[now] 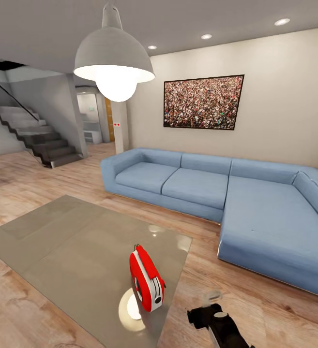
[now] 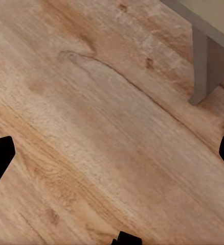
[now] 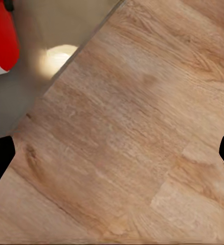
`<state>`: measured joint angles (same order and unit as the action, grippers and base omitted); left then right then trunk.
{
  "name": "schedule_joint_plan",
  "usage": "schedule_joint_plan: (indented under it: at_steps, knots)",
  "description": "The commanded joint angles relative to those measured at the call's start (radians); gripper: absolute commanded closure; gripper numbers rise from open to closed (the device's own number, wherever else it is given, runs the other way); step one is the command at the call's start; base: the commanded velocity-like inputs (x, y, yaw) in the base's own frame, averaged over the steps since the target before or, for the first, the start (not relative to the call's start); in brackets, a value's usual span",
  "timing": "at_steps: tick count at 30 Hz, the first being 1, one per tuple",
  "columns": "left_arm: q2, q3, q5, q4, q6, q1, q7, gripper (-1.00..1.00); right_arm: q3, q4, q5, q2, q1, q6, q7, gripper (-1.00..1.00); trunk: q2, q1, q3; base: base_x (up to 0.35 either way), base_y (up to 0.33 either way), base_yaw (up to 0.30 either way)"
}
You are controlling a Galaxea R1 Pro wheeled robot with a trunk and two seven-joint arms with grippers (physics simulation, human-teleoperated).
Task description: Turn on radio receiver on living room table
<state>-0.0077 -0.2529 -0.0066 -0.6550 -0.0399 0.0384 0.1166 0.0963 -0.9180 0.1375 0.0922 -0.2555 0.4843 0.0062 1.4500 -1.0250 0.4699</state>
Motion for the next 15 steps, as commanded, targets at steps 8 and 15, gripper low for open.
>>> schedule_joint_plan:
  at_steps: [8,15]
  knots:
    - [0.0,0.0,-0.001,0.0,0.0,0.0,0.0,-1.0,0.088,-0.196,-0.002,0.025,-0.006,0.199,0.0,-1.0,0.0,0.0,0.0,0.0,0.0,0.0]
    - [0.0,0.0,-0.003,-0.001,0.0,0.0,0.0,-1.0,0.101,-0.245,-0.004,0.053,-0.104,0.334,0.011,-1.0,0.0,0.0,0.0,0.0,0.0,0.0]
